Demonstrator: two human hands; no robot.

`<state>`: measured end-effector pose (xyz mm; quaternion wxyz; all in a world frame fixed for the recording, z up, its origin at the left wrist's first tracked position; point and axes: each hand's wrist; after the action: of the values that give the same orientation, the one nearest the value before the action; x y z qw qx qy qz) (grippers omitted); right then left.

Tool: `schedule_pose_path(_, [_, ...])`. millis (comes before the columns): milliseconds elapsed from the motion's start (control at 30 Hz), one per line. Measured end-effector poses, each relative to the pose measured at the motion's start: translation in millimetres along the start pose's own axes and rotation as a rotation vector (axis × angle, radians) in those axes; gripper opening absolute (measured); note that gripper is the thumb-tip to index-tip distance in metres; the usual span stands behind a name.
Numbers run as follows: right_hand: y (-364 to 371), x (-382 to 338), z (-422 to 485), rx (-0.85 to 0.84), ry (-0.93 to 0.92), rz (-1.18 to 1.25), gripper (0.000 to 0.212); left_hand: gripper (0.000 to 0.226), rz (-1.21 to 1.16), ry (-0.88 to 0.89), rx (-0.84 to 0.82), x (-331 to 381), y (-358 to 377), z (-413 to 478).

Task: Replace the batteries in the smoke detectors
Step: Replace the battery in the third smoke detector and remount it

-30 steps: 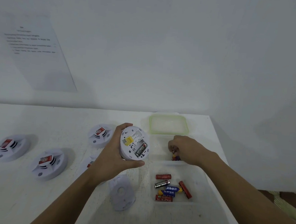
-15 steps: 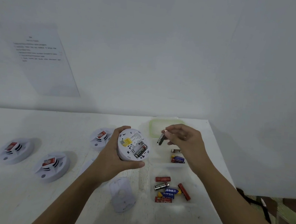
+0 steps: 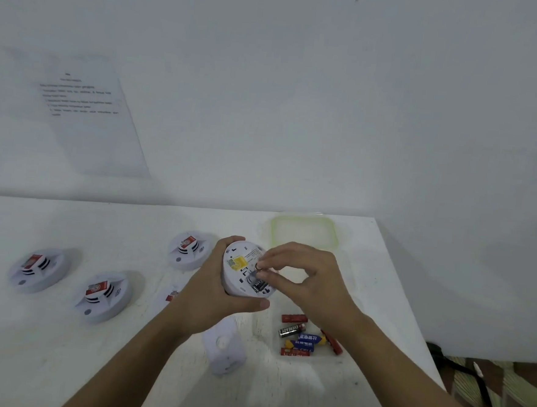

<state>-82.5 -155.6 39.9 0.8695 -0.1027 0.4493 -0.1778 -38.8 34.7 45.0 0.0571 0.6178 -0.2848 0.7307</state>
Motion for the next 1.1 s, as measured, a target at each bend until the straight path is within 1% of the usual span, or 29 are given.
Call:
schedule_pose_path(67, [0,1,-2,-0.06,0.003,-0.017,0.013,0.086,-0.009,-0.003,-0.007,0,0,-2])
schedule_pose_path(167, [1,0,-6,-0.142,0.055,-0.018,0.014,0.086,0.005,0.013,-0.013,3,1,-3])
schedule_pose_path(300, [1,-3,-4,-0.166,0.193,0.074,0.014,0.088,-0.004,0.024,-0.028,4,0,-6])
schedule_pose_path(367, [1,-5,-1,-0.145,0.236,0.044,0.017,0.089,-0.005,0.037,-0.034,5,-1,-7])
schedule_pose_path(400, [1,-6,0,-0.125,0.276,0.033,0.023,0.09,0.001,0.044,-0.037,4,-1,-8])
schedule_pose_path(500, [0,-9,2,-0.071,0.455,0.048,0.062,0.093,-0.008,0.05,-0.043,2,-4,-11])
schedule_pose_path(533, [0,-9,3,-0.07,0.516,0.096,0.07,0.094,0.0,0.054,-0.038,2,-4,-12])
schedule_pose_path(567, [1,-9,3,-0.077,0.561,0.153,0.072,0.095,0.013,0.06,-0.036,2,-5,-13])
schedule_pose_path(600, [2,-9,3,-0.084,0.586,0.188,0.069,0.095,0.021,0.064,-0.034,2,-5,-14])
schedule_pose_path(700, [3,-10,3,-0.098,0.606,0.179,0.058,0.093,0.019,0.069,-0.036,2,-6,-16])
schedule_pose_path(900, [4,-12,0,-0.066,0.655,0.222,0.056,0.091,0.053,0.094,-0.057,3,-5,-17])
schedule_pose_path(1100, [4,-12,0,-0.042,0.65,0.228,0.055,0.091,0.067,0.119,-0.088,5,-4,-16])
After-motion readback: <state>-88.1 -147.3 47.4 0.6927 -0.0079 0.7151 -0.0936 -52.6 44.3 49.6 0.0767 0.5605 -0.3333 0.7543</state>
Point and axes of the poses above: each hand's wrist, its own z-axis towards the middle knuckle, its own y-axis out of the palm, x = y × z, and after that the axes turned 1 degree about -y, right-handed
